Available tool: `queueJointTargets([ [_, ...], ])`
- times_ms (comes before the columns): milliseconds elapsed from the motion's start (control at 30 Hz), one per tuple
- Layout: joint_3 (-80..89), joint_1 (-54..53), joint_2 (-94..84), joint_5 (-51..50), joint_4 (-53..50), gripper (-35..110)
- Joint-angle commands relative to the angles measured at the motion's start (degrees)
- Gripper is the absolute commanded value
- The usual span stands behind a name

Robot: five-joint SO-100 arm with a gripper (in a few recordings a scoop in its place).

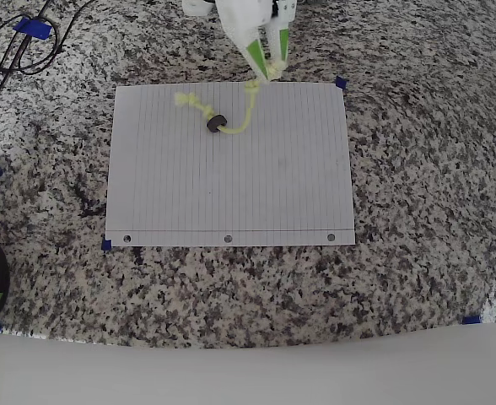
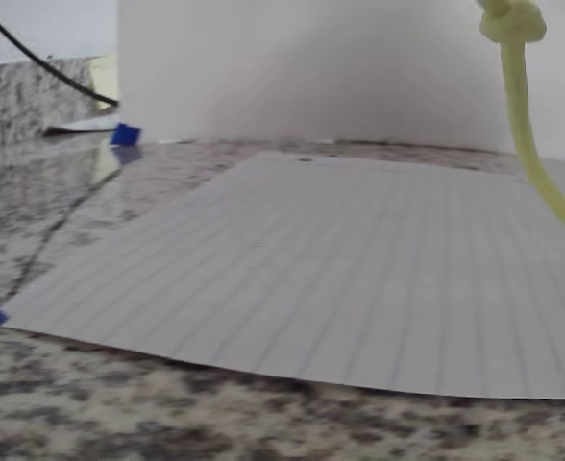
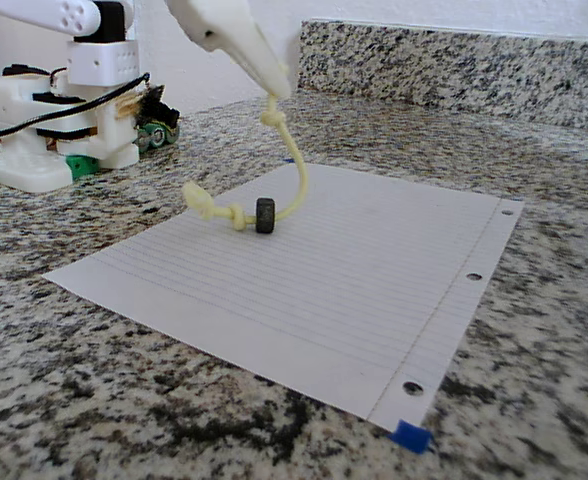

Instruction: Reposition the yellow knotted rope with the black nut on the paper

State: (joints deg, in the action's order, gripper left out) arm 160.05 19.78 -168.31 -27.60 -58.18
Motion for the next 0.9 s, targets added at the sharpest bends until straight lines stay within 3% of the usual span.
queueJointTargets([
  [0, -0.18, 1.67, 3.16, -1.93, 3.6, 0],
  [300, -0.26, 4.66, 13.71, -12.3, 17.05, 0],
  [700, -0.44, 13.54, 27.07, -13.27, 29.36, 0],
  [867, -0.44, 14.85, 29.97, -13.27, 29.97, 0],
])
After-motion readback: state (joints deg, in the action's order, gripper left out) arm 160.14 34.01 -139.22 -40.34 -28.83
